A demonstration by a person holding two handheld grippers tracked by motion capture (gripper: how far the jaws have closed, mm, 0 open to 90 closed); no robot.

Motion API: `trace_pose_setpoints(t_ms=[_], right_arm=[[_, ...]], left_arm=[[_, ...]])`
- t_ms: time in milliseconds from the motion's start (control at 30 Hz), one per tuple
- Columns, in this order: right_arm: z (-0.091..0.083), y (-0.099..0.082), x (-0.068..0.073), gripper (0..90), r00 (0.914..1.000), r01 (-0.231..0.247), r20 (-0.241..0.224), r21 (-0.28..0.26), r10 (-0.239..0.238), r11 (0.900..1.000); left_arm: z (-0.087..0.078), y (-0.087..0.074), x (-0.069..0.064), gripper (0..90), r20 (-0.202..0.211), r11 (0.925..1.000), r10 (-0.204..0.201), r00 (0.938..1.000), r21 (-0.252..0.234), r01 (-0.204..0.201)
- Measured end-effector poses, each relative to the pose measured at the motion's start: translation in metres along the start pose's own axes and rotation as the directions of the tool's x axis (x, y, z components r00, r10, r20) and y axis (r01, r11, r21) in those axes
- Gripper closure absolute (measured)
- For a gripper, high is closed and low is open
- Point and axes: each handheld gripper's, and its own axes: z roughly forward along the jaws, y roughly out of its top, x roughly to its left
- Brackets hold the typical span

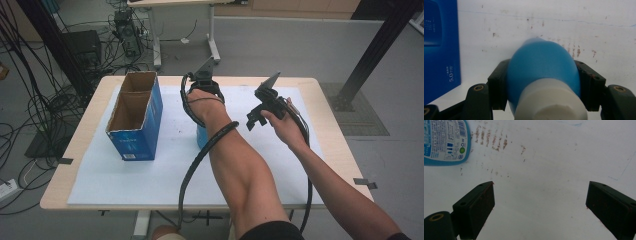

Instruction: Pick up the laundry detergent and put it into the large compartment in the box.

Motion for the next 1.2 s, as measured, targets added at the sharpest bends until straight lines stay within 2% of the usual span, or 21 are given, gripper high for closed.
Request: trace_pose_setpoints(t_ms=[233,367,567,767,933,1200], right_arm=[[0.0,0.0,0.0,8.1,1.0,0.0,0.0,-0.001,0.0,1.0],[0.0,0.0,-0.001,8.1,1.0,0.0,-0.001,-0.002,0.0,1.0],[-0.001,-0.002,-0.001,8.1,1.0,-0.002,0.003,-0.006,0.002,1.0],[-0.003,-0.003,-0.001,8.1,1.0,-0.007,0.0,-0.008,0.007,0.9999],[-0.005,-0.005,-0.002,8.1,0.9999,-0.01,0.001,-0.012,0.01,0.9999],[-0.011,-0.009,-0.002,7.9,0.9999,-0.016,0.0,-0.022,0.016,0.9996]], left_arm=[[0.0,0.0,0.0,37.5,0.001,1.0,0.009,1.0,0.0,-0.009],[-0.001,0.002,-0.001,37.5,-0.002,0.9995,0.03,0.9996,0.007,-0.03],[-0.012,0.005,0.0,37.5,0.002,0.998,0.06,0.9982,0.016,-0.06],[-0.037,0.007,-0.001,37.5,-0.002,0.9944,0.105,0.9944,0.008,-0.105],[-0.066,0.005,0.0,37.5,-0.016,0.9867,0.162,0.9866,-0.003,-0.162],[-0.109,0.003,0.014,37.5,-0.012,0.9814,0.191,0.9815,-0.017,-0.191]])
